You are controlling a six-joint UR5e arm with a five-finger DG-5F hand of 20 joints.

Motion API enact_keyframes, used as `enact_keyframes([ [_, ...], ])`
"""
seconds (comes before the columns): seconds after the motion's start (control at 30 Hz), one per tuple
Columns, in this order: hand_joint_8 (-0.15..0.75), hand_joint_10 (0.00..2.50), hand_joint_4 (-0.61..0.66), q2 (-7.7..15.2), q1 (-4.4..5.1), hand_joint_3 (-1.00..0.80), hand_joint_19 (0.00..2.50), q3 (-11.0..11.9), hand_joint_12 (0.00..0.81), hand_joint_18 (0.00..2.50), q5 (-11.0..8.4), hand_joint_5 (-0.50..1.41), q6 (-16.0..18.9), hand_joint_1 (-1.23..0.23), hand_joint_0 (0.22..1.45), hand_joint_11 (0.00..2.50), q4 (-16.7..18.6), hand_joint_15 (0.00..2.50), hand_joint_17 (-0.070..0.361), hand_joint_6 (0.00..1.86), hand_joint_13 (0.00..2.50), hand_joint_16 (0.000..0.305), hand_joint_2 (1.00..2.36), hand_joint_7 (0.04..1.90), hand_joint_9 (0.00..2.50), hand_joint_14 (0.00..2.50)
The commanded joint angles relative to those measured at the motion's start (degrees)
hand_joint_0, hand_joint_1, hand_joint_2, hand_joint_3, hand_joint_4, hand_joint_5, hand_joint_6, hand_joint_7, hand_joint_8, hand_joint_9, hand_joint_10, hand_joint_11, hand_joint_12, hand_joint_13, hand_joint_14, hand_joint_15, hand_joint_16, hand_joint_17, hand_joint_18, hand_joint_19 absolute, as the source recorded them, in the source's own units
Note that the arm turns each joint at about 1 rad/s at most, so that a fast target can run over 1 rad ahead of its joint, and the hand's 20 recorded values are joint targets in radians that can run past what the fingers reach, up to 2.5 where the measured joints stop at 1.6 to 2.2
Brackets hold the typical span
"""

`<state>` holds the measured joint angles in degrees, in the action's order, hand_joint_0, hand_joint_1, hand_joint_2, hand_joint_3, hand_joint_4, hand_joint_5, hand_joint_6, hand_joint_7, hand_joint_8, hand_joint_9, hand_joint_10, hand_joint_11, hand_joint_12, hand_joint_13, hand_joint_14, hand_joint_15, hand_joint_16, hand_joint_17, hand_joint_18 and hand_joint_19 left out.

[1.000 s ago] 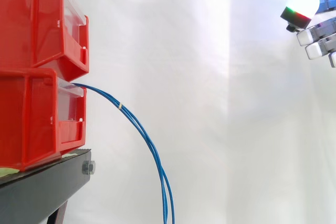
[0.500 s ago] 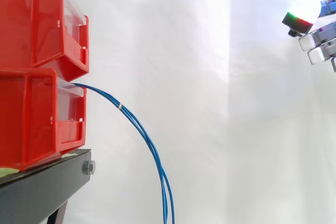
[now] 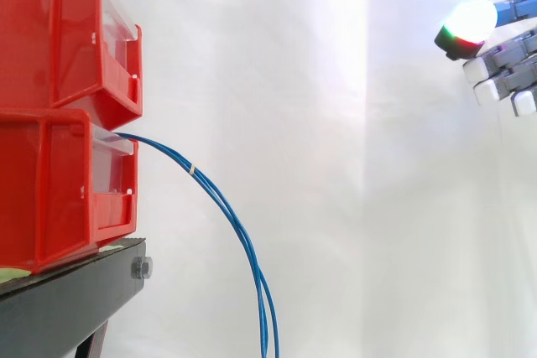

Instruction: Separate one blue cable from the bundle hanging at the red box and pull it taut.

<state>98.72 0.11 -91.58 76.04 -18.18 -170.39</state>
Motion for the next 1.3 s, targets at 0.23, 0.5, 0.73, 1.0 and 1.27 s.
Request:
enact_keyframes([
  [0.23, 0.277, 0.01, 0.18, 4.63, 1.65, -0.50, 0.55, 0.00, 0.373, 0.53, -3.18, -0.21, -1.33, -0.60, 0.50, 0.39, -0.21, 0.29, 0.123, 0.50, 0.55, 0.055, 1.00, 0.86, 0.54, 0.01],
  [0.5, 0.280, 0.01, 0.18, 7.36, 3.14, -0.50, 0.55, 0.09, 0.372, 0.53, -3.88, -0.21, -1.33, -0.60, 0.50, 0.40, 2.69, 0.30, 0.123, 0.50, 0.55, 0.055, 1.00, 0.86, 0.55, 0.01],
  [0.73, 0.281, 0.01, 0.18, 11.93, 4.02, -0.50, 0.56, 2.46, 0.370, 0.53, -4.50, -0.21, -1.07, -0.60, 0.50, 0.42, 4.28, 0.31, 0.122, 0.50, 0.56, 0.054, 1.00, 0.86, 0.57, 0.01],
  [1.0, 0.282, 0.01, 0.19, 13.78, 4.46, -0.50, 0.56, 4.48, 0.370, 0.53, -5.11, -0.21, -1.15, -0.59, 0.51, 0.44, 6.03, 0.30, 0.122, 0.50, 0.56, 0.054, 1.00, 0.86, 0.59, 0.01],
  [1.27, 0.283, 0.01, 0.19, 13.86, 5.25, -0.50, 0.56, 4.48, 0.372, 0.53, -7.22, -0.21, -3.26, -0.59, 0.51, 0.45, 7.70, 0.31, 0.122, 0.50, 0.56, 0.054, 1.00, 0.86, 0.60, 0.01],
])
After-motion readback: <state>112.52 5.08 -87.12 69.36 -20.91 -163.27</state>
